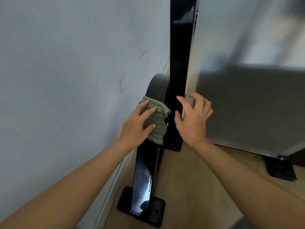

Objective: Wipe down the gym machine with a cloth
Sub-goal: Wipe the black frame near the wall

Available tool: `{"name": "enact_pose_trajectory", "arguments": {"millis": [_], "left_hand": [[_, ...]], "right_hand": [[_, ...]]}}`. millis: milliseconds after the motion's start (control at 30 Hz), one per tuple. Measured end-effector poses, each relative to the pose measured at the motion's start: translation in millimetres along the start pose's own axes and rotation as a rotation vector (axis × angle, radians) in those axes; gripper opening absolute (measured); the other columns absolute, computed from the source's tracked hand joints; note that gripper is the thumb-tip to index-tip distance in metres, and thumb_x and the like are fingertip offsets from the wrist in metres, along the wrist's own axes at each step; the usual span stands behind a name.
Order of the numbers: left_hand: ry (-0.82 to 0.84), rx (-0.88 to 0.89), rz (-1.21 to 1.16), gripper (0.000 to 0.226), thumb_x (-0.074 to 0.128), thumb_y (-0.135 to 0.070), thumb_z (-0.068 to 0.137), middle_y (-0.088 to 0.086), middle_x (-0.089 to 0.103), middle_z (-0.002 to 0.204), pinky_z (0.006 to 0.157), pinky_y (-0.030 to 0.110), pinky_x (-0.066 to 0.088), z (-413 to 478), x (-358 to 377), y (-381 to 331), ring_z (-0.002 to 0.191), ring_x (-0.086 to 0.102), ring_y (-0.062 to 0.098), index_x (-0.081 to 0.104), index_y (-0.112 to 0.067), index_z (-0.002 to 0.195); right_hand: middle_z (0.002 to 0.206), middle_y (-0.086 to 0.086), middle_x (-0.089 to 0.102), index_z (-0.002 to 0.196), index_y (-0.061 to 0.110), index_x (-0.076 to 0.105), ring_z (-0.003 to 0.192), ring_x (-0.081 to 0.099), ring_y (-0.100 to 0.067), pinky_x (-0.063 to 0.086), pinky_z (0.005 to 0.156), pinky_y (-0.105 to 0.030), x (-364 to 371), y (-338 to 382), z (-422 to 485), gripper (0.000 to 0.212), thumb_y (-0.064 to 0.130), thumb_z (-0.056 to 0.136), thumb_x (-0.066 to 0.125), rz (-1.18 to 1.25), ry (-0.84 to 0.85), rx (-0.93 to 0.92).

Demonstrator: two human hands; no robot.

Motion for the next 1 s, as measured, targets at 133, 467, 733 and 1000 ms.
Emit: {"name": "enact_pose_trajectory", "arguments": {"millis": [133, 467, 733, 1000], "left_hand": [[0.005, 0.033, -0.081, 0.054, 0.067, -0.017, 0.096, -0.003, 0.039, 0.154, 0.102, 0.039, 0.052, -13, -7, 3, 0.131, 0.049, 0.016, 0.051, -0.025, 0.147], [-0.130, -0.161, -0.324, 0.053, 0.065, -0.006, 0.093, -0.001, 0.047, 0.134, 0.101, 0.043, 0.053, 0, -4, 28, 0.119, 0.053, 0.013, 0.056, -0.023, 0.142], [-0.087, 0.034, -0.146, 0.056, 0.066, -0.008, 0.094, -0.001, 0.036, 0.152, 0.102, 0.013, 0.039, 24, -6, 11, 0.128, 0.038, -0.003, 0.052, -0.020, 0.147], [-0.084, 0.010, -0.115, 0.059, 0.073, -0.020, 0.091, 0.006, 0.035, 0.145, 0.096, 0.040, 0.056, 3, -3, 20, 0.111, 0.046, 0.001, 0.052, -0.025, 0.146]], "right_hand": [[0.100, 0.006, 0.056, 0.111, 0.015, 0.067, 0.086, 0.058, -0.009, 0.052, 0.076, -0.030, 14, 28, -27, 0.025, 0.005, 0.088, 0.068, 0.497, 0.132, 0.082], [0.152, 0.008, 0.024, 0.157, 0.014, 0.028, 0.132, 0.030, 0.004, 0.034, 0.107, -0.007, 64, 47, -60, 0.084, 0.002, 0.086, 0.072, 0.573, 0.384, 0.276], [0.149, 0.000, 0.042, 0.155, 0.018, 0.035, 0.137, 0.044, -0.013, 0.040, 0.115, -0.034, 81, 11, -39, 0.079, 0.008, 0.087, 0.074, 0.696, 0.312, 0.440], [0.142, 0.002, 0.045, 0.155, 0.021, 0.036, 0.130, 0.051, -0.018, 0.051, 0.105, -0.044, 90, 5, -58, 0.081, 0.013, 0.086, 0.077, 0.662, 0.333, 0.401]]}}
Point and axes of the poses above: each hand's wrist, its own z-axis towards the middle knuckle, its own x-axis out of the palm, y = z × x, the point moved 10 cm from there along z, towards the middle knuckle
